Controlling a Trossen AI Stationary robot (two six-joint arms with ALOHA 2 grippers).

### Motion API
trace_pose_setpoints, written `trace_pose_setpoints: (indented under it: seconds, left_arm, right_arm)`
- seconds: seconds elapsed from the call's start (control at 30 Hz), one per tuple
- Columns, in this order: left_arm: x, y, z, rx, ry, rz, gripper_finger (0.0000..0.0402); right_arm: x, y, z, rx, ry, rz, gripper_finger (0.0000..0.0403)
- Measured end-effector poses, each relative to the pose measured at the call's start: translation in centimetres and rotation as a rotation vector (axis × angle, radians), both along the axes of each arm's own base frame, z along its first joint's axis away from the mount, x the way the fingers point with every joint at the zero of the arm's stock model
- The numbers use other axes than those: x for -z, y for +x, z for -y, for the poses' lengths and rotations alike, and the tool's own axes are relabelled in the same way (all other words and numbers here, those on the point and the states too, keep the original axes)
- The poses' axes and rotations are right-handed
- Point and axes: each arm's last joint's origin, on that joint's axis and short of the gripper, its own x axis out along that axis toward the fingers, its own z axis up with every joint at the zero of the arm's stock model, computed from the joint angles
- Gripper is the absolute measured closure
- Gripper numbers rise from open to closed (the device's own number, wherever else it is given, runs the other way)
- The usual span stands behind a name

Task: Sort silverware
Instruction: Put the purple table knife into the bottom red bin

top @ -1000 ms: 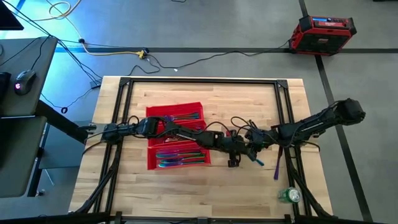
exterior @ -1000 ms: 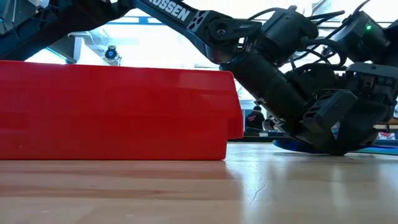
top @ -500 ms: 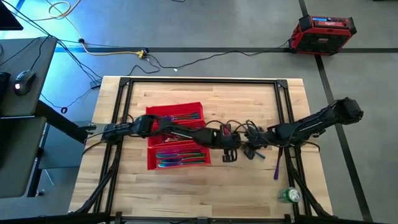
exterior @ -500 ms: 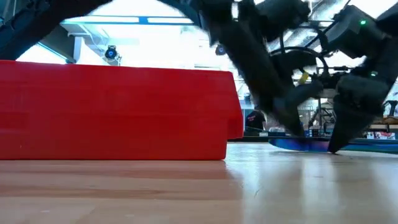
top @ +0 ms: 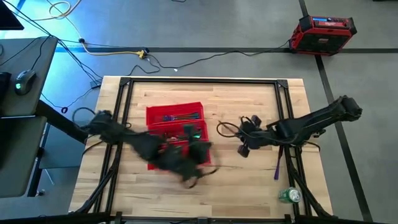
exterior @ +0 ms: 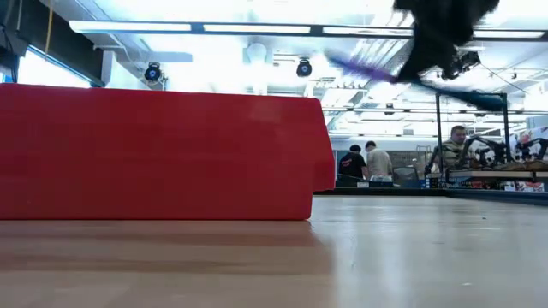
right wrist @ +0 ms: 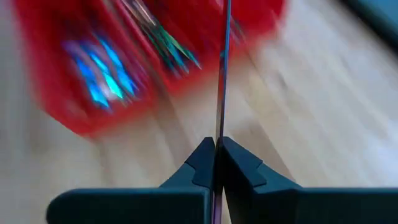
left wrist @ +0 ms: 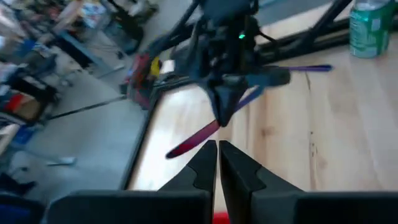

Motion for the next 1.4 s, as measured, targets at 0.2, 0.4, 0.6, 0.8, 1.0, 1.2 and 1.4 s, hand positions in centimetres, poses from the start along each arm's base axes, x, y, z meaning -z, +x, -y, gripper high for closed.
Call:
trace_pose_setpoints:
  seconds: [0.2,0.4,0.6,0.8,1.0,1.2,1.4]
  left_arm:
    - [-3.2,-7.9,2.5,-0.049,-0.003,0.113,0.0401]
    - [-3.0,-13.0,4.4,-0.063,-0.07,0.17,0.0401]
    - [-1.6,-15.9,7.0,-0.047,-0.172,0.19,0.0401]
    - [-0.4,-18.4,9.1,0.01,-0.218,0.237,0.0401]
    - [1.3,-19.9,10.2,0.038,-0.242,0.247,0.0401]
    - [2.9,-20.4,10.6,0.032,-0.25,0.243,0.0402]
    - [3.2,-20.4,10.6,0.025,-0.255,0.239,0.0402]
  right_arm:
    - [-4.1,3.7,-3.0,-0.187,-0.068,0.171,0.0403]
    - [-5.4,8.9,-6.2,-0.356,-0.165,0.165,0.0403]
    - [-5.4,14.7,-9.2,-0.544,-0.194,0.162,0.0403]
    - [-5.0,19.8,-11.8,-0.747,-0.191,0.239,0.0403]
    - [-2.2,23.3,-13.3,-0.861,-0.139,0.251,0.0403]
    - [-0.1,24.9,-11.6,-0.753,-0.209,0.124,0.0403]
    - [0.3,25.0,-9.8,-0.683,-0.253,0.032,0.0403]
